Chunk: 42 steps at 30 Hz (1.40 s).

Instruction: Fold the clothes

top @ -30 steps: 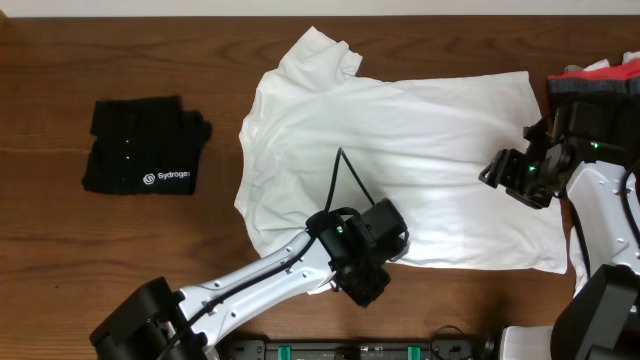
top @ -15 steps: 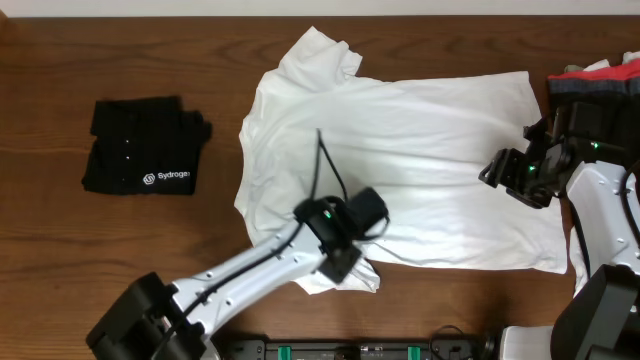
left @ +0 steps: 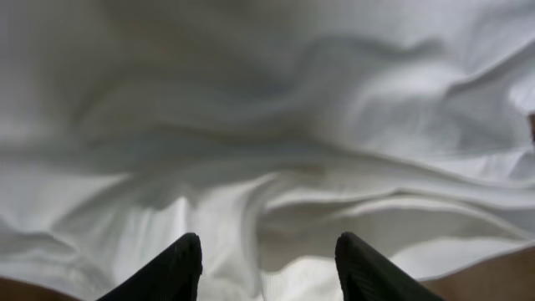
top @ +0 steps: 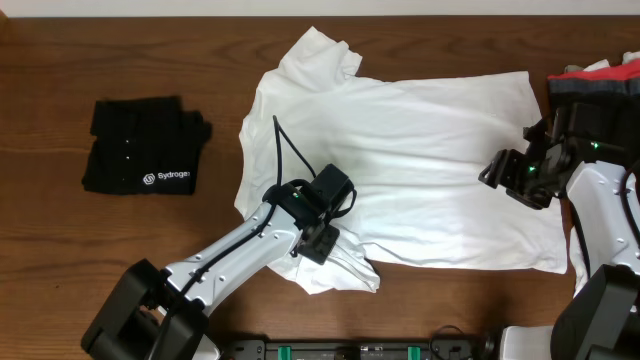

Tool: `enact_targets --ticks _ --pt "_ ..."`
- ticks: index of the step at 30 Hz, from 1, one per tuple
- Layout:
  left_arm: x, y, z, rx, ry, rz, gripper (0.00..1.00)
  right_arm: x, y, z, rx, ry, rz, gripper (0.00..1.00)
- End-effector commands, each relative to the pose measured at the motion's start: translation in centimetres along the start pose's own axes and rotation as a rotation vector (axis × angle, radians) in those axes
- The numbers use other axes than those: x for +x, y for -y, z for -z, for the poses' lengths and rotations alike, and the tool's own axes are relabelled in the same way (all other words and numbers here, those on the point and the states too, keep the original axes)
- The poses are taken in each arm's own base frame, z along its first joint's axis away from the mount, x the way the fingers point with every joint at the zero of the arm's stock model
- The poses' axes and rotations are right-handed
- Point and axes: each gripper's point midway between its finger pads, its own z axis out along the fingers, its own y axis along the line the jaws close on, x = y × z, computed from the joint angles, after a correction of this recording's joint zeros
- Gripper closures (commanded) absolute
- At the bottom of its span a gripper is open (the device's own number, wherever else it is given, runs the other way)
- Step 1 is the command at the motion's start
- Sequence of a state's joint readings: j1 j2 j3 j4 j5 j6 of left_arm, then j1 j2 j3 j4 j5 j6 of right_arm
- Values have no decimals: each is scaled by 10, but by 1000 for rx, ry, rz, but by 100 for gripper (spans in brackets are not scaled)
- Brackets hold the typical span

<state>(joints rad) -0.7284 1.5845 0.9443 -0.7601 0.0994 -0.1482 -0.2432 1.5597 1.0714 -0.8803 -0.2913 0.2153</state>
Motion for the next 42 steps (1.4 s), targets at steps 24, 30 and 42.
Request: enact_targets --ticks 24,30,42 --pt "61 17 39 129 -169 118 94 -3 -3 2 -1 12 26 35" --pt "82 23 52 168 -239 183 94 -7 -4 2 -5 31 32 34" --pt "120 75 63 295 -390 119 94 -8 -4 2 -5 34 32 33"
